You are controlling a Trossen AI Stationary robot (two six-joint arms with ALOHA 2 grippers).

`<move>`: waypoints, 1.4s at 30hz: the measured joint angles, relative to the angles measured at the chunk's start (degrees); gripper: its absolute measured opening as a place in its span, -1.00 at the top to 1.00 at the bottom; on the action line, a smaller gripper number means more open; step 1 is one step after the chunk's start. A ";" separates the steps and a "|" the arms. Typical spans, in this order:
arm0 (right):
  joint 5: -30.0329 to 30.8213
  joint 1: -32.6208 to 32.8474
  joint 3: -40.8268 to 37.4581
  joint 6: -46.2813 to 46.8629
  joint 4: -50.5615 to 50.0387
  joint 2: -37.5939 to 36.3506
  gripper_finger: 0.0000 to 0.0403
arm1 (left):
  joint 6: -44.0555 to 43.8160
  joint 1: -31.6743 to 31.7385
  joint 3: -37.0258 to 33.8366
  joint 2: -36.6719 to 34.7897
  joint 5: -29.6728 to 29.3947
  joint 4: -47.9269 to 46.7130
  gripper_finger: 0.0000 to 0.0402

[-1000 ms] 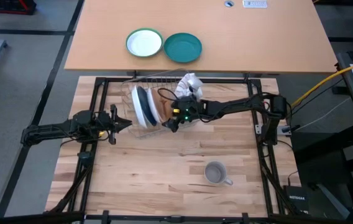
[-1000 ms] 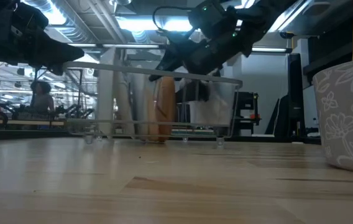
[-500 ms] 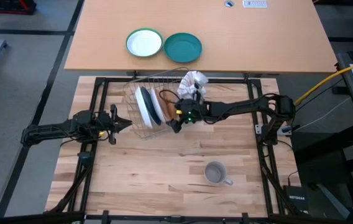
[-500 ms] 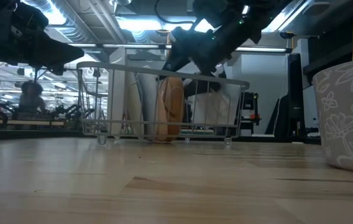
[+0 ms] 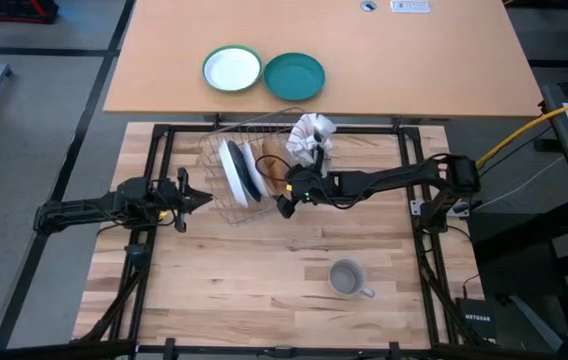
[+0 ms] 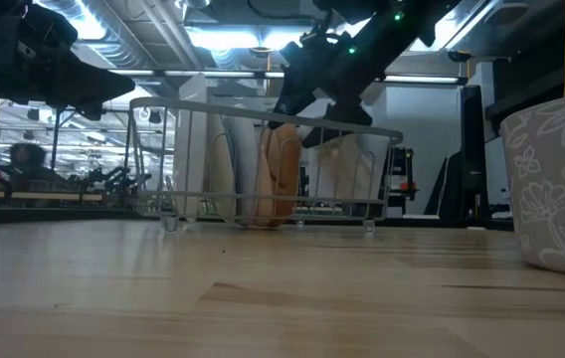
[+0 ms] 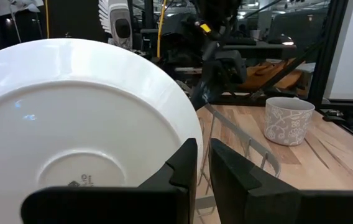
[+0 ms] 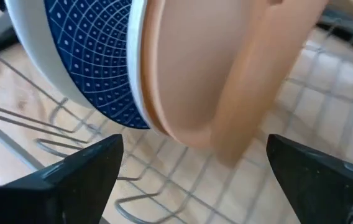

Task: Sort dishes
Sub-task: Return to Home Position

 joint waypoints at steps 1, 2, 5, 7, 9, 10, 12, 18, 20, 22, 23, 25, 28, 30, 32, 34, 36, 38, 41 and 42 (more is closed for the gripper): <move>1.16 0.27 -0.04 -0.78 -0.62 -0.27 -0.98 | 0.00 0.02 0.00 0.00 -0.02 0.00 0.84; 1.78 0.72 -0.10 -1.57 -1.01 -0.71 -0.98 | -0.01 0.02 0.00 -0.02 -0.01 0.00 0.84; 2.73 1.68 -0.19 -5.64 -3.52 -2.46 -0.98 | -0.02 0.02 0.00 -0.02 0.00 0.02 0.84; 3.20 2.39 -0.21 -8.59 -5.53 -3.79 -0.98 | -0.02 0.02 -0.02 -0.02 -0.02 0.04 0.84; 3.86 3.28 -0.21 -10.71 -7.65 -5.15 -0.98 | -0.01 0.02 -0.02 0.00 0.00 0.04 0.84; 4.12 3.72 -0.21 -11.31 -8.98 -5.84 -0.98 | 0.00 0.02 -0.02 -0.02 -0.01 0.04 0.84; 4.75 4.59 -0.20 -12.45 -11.72 -7.22 -0.98 | -0.01 0.01 -0.02 -0.02 -0.02 0.04 0.84; 4.82 7.71 -0.30 -14.70 -23.28 -11.09 -0.98 | -0.01 0.02 -0.02 -0.02 -0.01 0.04 0.84; 4.97 8.72 -0.27 -14.50 -26.58 -12.84 -0.98 | 0.00 0.02 -0.02 -0.02 -0.01 0.04 0.84; 5.00 9.77 -0.27 -14.00 -29.55 -14.66 -0.98 | 0.00 0.02 -0.02 -0.02 0.00 0.07 0.84; 5.05 10.30 -0.27 -13.94 -30.58 -15.66 -0.98 | 0.00 0.01 -0.02 -0.02 -0.01 0.04 0.84; 5.40 11.50 -0.27 -13.92 -32.36 -18.03 -0.98 | -0.02 0.02 -0.02 -0.02 0.00 0.04 0.84; 5.59 13.17 -0.27 -13.90 -36.26 -21.32 -0.98 | 0.00 0.00 -0.02 -0.02 0.00 0.07 0.84; 6.95 14.36 -0.27 -13.81 -40.34 -23.66 -0.98 | 0.00 0.02 -0.02 -0.02 0.00 0.07 0.84; 8.44 15.48 -0.27 -13.00 -44.85 -26.06 -0.98 | 0.00 0.00 -0.02 -0.02 0.00 0.06 0.84; 9.07 16.67 -1.26 -10.72 -47.77 -28.86 -0.98 | 0.00 0.00 -0.02 -0.02 0.00 0.07 0.84; 8.94 17.79 -3.41 -8.58 -49.64 -32.23 -0.98 | -0.02 0.00 -0.02 -0.02 -0.02 0.07 0.84; 8.95 19.27 -6.40 -7.82 -49.41 -36.35 -0.98 | 0.00 0.02 -0.02 -0.02 0.00 0.07 0.84; 8.91 22.11 -12.02 -7.54 -48.51 -43.62 -0.98 | 0.00 0.01 -0.02 -0.02 0.00 0.07 0.84; 8.89 23.07 -13.97 -6.90 -47.47 -45.97 -0.98 | -0.02 0.01 -0.02 -0.02 -0.02 0.07 0.84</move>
